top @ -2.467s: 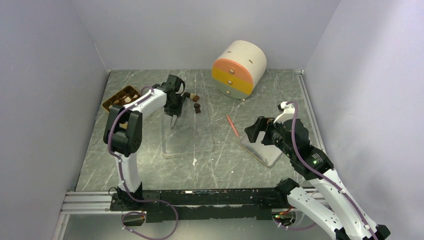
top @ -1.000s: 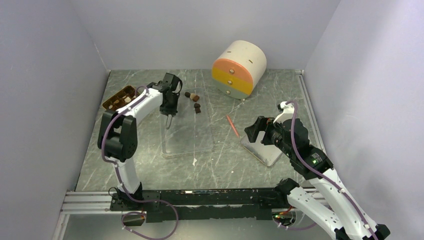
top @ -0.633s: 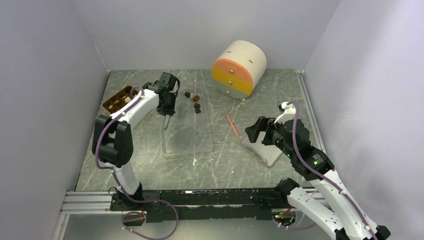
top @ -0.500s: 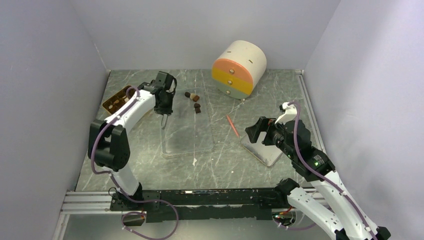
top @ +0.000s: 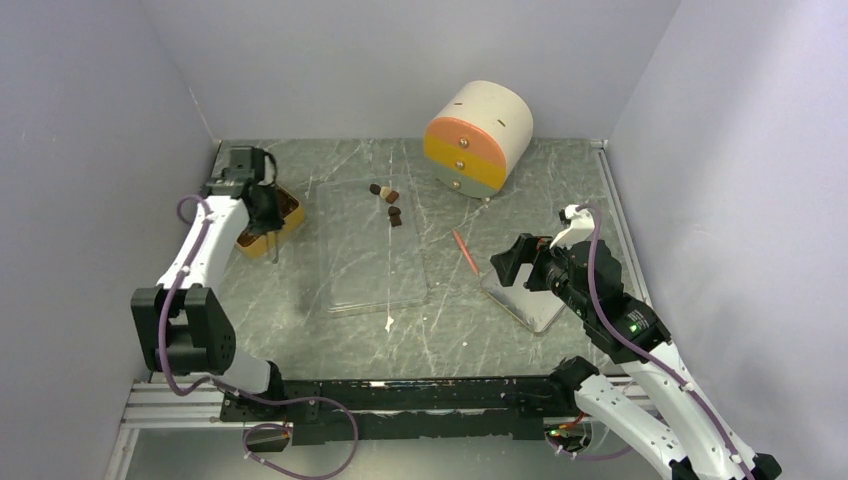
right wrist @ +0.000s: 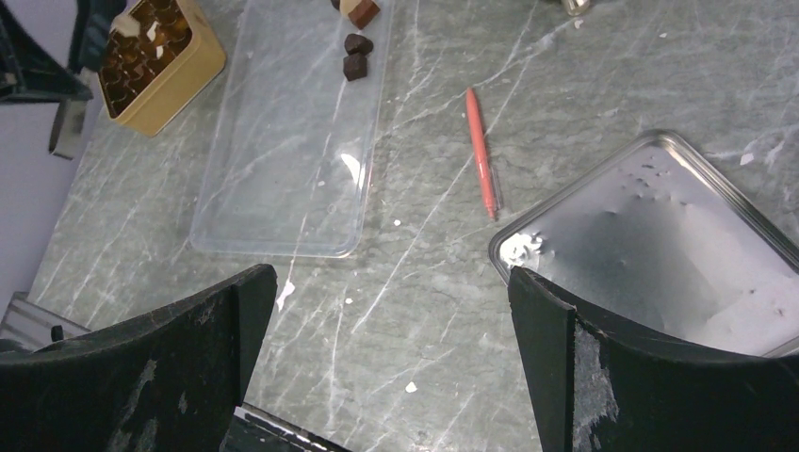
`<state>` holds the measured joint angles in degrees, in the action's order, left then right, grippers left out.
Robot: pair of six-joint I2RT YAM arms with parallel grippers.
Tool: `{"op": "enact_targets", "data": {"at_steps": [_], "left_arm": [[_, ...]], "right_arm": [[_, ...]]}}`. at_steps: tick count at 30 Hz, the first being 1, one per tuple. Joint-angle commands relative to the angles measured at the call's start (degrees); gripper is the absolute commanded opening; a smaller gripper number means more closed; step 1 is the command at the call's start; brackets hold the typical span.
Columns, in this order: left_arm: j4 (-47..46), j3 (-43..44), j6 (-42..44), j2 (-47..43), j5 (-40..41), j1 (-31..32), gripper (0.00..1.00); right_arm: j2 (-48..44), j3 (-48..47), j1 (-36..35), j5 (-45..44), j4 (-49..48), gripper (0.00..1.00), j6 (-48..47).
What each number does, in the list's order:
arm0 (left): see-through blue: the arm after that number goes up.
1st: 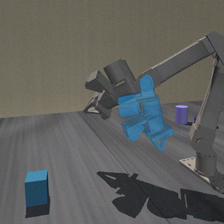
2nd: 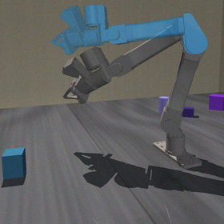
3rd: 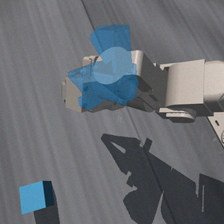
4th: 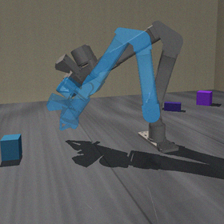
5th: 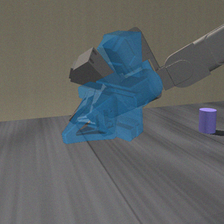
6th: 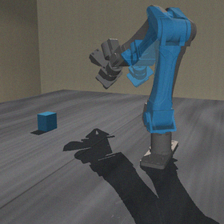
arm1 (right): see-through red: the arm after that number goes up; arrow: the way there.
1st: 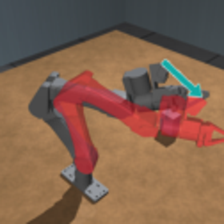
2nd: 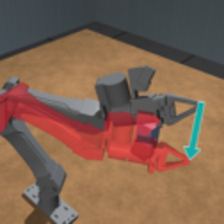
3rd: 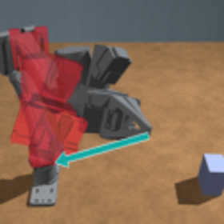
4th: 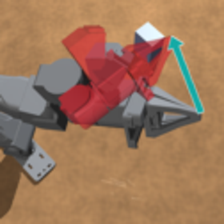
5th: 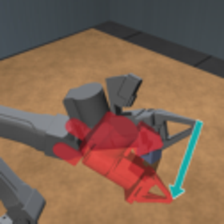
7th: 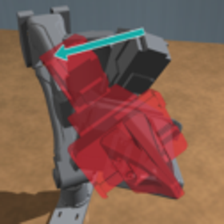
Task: Pack the chocolate
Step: Place the fake chocolate in the packing box.
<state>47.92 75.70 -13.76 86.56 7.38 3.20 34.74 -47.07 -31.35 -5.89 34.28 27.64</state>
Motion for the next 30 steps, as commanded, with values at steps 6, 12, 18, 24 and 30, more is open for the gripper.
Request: {"op": "enact_targets", "data": {"at_steps": [6, 12, 18, 24, 30], "left_arm": [[-0.84, -6.4, 0.66, -9.42, 1.37, -10.87, 0.21], [-2.09, -9.42, -0.17, -9.42, -1.52, -14.71, 0.21], [-3.62, -10.42, -0.36, -8.74, -0.38, -16.15, 0.21], [-5.65, -10.71, -0.51, -7.1, -2.62, -16.65, 0.2], [-5.75, -12.22, -1.53, -5.84, -3.11, -16.65, 0.21]], "right_arm": [[0.54, -0.14, -0.31, 1.87, -2.46, 0.99, -0.94], [0.5, -2.1, -0.29, 0.95, -1.33, 1.0, -2.6], [-0.72, -1.71, -0.33, 1.49, -0.99, 1.0, -2.64], [-0.89, -2.33, -0.37, 1.24, -0.43, 1.0, -2.99], [-0.96, -1.92, -0.32, 0.91, -0.38, 1.0, -2.59]]}}
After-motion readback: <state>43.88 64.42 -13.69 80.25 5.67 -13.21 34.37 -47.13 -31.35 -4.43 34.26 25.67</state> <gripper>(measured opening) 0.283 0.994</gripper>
